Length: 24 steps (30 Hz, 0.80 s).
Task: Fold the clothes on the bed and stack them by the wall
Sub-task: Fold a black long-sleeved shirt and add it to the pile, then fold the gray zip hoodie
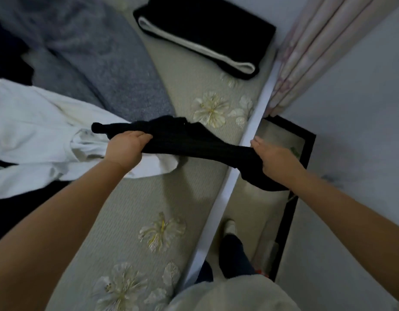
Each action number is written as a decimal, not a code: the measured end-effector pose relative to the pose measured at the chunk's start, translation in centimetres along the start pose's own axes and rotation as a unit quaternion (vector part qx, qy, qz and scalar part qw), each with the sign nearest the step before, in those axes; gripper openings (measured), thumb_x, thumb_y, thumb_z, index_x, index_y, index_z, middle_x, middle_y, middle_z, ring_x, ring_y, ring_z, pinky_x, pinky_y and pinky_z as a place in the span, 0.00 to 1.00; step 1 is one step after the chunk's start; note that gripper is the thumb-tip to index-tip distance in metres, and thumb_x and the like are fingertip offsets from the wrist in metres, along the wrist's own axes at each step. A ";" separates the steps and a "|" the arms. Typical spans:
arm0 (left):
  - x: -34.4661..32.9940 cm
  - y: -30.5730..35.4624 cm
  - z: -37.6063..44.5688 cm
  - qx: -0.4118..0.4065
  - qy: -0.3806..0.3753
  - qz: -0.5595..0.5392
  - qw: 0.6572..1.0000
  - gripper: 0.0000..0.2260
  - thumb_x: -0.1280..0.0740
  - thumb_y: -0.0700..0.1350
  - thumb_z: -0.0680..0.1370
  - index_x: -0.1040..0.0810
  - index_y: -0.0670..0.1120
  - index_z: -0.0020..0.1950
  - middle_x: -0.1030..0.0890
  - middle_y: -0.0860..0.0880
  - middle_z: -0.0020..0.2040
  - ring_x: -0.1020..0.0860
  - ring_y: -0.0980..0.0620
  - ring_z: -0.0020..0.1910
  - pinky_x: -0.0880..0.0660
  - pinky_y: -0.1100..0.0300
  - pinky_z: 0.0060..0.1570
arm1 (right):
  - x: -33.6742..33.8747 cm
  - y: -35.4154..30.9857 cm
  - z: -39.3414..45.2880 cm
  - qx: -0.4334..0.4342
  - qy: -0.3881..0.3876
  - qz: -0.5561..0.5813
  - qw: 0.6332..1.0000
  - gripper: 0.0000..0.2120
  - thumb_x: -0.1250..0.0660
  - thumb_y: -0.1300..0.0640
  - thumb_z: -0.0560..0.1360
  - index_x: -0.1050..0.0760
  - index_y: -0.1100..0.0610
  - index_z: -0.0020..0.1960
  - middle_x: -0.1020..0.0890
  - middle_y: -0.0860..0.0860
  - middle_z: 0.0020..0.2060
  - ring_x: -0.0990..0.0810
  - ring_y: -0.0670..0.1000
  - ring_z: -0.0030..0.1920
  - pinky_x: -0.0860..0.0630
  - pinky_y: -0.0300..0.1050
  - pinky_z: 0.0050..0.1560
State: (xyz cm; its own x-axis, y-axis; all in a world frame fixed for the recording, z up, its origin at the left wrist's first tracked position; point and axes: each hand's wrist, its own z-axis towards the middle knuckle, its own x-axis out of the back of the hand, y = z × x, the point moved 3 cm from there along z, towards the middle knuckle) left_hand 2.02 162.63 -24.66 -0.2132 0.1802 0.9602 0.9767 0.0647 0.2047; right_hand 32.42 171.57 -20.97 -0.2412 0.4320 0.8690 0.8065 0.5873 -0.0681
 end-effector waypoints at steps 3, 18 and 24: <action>3.4 1.3 2.6 0.025 -0.142 -0.011 0.989 0.19 0.39 0.35 0.76 0.27 0.48 0.66 0.25 0.43 0.63 0.26 0.43 0.59 0.32 0.54 0.57 | 4.5 2.1 1.4 0.001 0.007 0.010 1.000 0.26 0.46 0.69 0.76 0.44 0.63 0.73 0.41 0.57 0.73 0.37 0.54 0.71 0.40 0.44 0.68; 21.4 1.9 27.0 0.140 0.066 0.115 0.981 0.17 0.41 0.36 0.76 0.27 0.46 0.64 0.24 0.43 0.60 0.25 0.43 0.58 0.27 0.51 0.53 | 28.7 14.5 20.9 0.098 0.053 0.002 0.994 0.20 0.44 0.69 0.74 0.30 0.61 0.64 0.24 0.60 0.60 0.25 0.57 0.59 0.28 0.45 0.55; 28.2 0.0 37.1 0.130 0.292 0.093 0.943 0.13 0.39 0.33 0.70 0.20 0.36 0.52 0.20 0.34 0.47 0.22 0.36 0.47 0.28 0.47 0.45 | 36.9 15.9 27.8 0.089 0.243 -0.045 0.965 0.09 0.41 0.67 0.72 0.30 0.61 0.51 0.23 0.58 0.50 0.23 0.59 0.48 0.36 0.43 0.35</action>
State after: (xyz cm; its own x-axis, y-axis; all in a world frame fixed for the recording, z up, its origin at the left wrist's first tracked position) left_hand -4.96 204.10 -4.62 0.0852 -0.3551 0.9309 0.9406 0.3368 0.0424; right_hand 21.30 215.90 -3.61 0.0110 0.0273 0.9996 0.6786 0.7340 -0.0275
